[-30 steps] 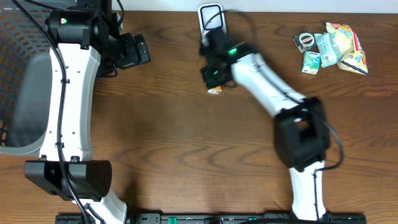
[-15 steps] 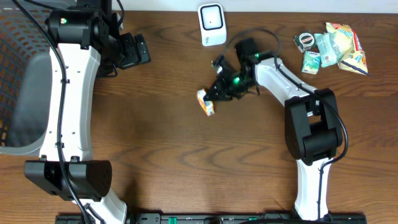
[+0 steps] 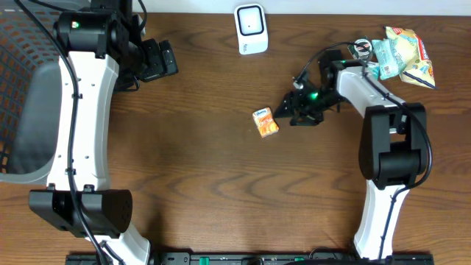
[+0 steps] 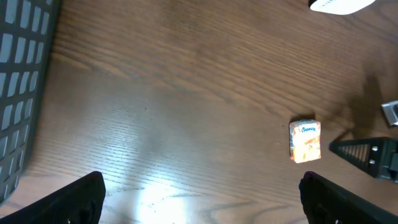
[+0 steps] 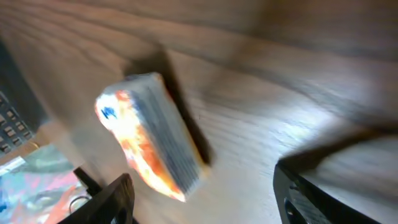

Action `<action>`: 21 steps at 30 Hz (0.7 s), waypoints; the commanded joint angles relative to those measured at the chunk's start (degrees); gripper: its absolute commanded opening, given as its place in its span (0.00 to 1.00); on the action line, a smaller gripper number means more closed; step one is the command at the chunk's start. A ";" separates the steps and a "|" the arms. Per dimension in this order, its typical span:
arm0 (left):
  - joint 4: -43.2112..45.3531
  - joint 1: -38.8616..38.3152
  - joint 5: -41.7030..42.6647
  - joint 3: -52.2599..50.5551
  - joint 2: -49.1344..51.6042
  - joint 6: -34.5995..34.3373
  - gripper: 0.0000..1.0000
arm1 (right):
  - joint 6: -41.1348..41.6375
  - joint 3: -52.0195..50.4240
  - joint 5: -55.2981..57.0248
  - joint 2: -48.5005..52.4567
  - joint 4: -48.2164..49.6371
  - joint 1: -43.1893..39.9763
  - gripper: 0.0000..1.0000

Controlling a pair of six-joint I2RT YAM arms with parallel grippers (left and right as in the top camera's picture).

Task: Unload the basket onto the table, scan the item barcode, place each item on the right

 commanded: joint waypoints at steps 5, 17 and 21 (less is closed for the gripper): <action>-0.15 0.35 -0.74 0.20 0.31 0.35 0.98 | -8.35 3.30 1.84 -1.05 -3.56 2.12 0.64; -0.17 0.35 -0.74 0.20 0.31 0.35 0.98 | -6.08 2.97 17.44 -1.01 0.00 11.19 0.56; -0.17 0.35 -0.74 0.20 0.31 0.35 0.98 | -5.18 2.78 20.37 -1.01 1.09 13.14 0.49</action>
